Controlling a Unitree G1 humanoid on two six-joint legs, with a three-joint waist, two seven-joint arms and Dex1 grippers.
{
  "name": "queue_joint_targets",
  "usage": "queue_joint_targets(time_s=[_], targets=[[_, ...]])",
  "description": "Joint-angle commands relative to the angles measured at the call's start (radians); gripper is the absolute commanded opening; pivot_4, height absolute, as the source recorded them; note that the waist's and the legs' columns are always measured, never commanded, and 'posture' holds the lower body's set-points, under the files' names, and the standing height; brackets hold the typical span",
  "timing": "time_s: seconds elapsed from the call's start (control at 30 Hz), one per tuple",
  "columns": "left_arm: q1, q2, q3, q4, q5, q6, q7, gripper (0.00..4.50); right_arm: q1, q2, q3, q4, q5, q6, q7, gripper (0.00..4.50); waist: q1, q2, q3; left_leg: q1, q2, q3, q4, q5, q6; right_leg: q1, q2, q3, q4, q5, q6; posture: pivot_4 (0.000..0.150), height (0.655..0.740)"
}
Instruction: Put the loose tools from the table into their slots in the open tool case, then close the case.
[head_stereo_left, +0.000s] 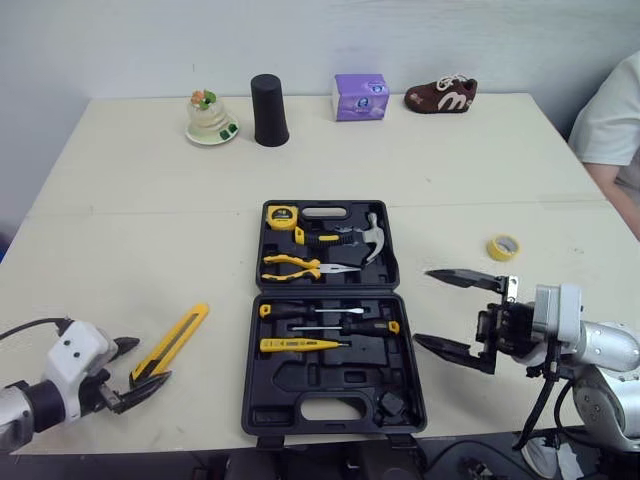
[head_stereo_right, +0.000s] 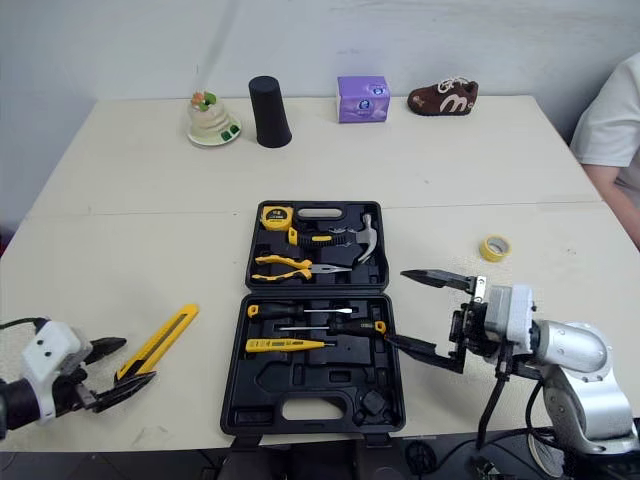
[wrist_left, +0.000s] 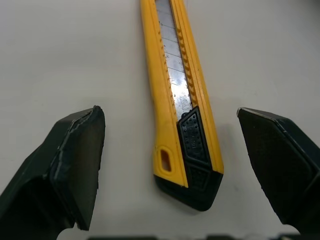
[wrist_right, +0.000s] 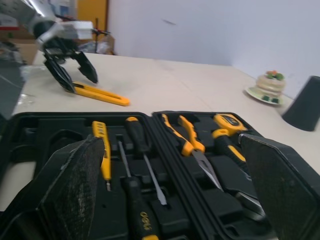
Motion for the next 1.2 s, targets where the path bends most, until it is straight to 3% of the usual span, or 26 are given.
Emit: queue_joint_targets(time_s=[0.03,0.07,0.1,0.13,0.3,0.47,0.6,0.77,0.93,1.2], targets=[[-0.008,-0.024,-0.041,0.018,0.041,-0.041,0.015,4.41,-0.002,-0.003,-0.012,-0.037,0.013,-0.004,0.015,4.50,0.003,0.000,0.000,0.000,0.000,0.000,0.000,0.000,0.000,0.000,0.000,0.000,0.000,0.000,0.000,0.150,0.7400],[-0.010,-0.036,-0.058,0.030,0.055,-0.053,0.021,4.41,0.005,-0.006,-0.014,-0.037,0.009,-0.003,0.017,4.50,0.004,0.000,0.000,0.000,0.000,0.000,0.000,0.000,0.000,0.000,0.000,0.000,0.000,0.000,0.000,0.150,0.7400],[-0.010,-0.044,-0.069,0.038,0.064,-0.061,0.024,3.88,0.011,-0.008,-0.016,-0.037,0.007,-0.002,0.018,4.50,0.005,0.001,0.000,0.001,0.000,0.000,0.001,0.000,0.001,0.001,0.000,0.000,0.001,0.000,0.000,0.150,0.7400],[-0.010,-0.049,-0.078,0.045,0.066,-0.065,0.019,3.68,0.018,-0.009,-0.018,-0.034,0.003,-0.004,0.021,4.50,0.007,0.001,-0.001,0.002,0.000,0.000,0.001,-0.001,0.004,0.002,-0.001,0.000,0.001,0.000,0.000,0.150,0.7400],[-0.016,-0.073,-0.085,0.061,0.071,-0.121,0.015,1.45,0.066,-0.018,-0.054,-0.022,-0.001,-0.013,0.027,4.50,0.012,0.002,-0.001,0.009,-0.001,0.000,0.001,-0.002,0.007,0.008,-0.002,0.000,0.001,0.000,0.000,0.150,0.7400],[-0.150,-0.069,-0.092,-0.017,-0.037,-0.207,-0.072,1.44,0.133,-0.030,-0.115,0.000,-0.022,-0.020,0.025,4.50,0.023,-0.002,0.000,0.008,-0.001,-0.002,0.001,0.001,0.007,0.007,-0.001,-0.001,0.002,0.002,-0.003,0.150,0.7400],[-0.295,0.020,-0.213,-0.163,-0.117,-0.119,-0.157,1.44,0.179,-0.042,-0.152,0.018,-0.032,-0.023,0.037,4.50,0.029,-0.003,0.000,0.006,-0.001,-0.002,0.001,0.001,0.007,0.007,-0.002,-0.001,0.002,0.004,-0.002,0.150,0.7400],[-0.524,0.069,-0.420,-0.306,-0.201,0.075,-0.139,1.44,0.227,-0.050,-0.178,0.020,-0.033,-0.034,0.064,4.50,0.024,0.000,0.001,0.006,-0.002,0.000,0.001,0.002,0.003,0.007,0.001,0.001,0.000,0.004,-0.001,0.150,0.7400],[-0.718,0.072,-0.652,-0.341,-0.170,0.203,-0.158,1.44,0.293,-0.050,-0.226,-0.014,-0.029,-0.035,0.060,4.50,0.028,0.000,0.001,0.006,-0.002,0.000,0.001,0.005,-0.003,0.006,0.007,0.003,-0.001,0.003,0.000,0.150,0.7400],[-0.851,0.036,-0.836,-0.327,-0.095,0.334,-0.101,1.44,0.475,-0.032,-0.313,-0.144,-0.010,-0.014,0.032,4.50,0.027,-0.001,0.001,0.006,-0.002,-0.002,0.003,0.007,-0.005,0.006,0.008,0.005,0.002,0.004,0.000,0.150,0.7400]])
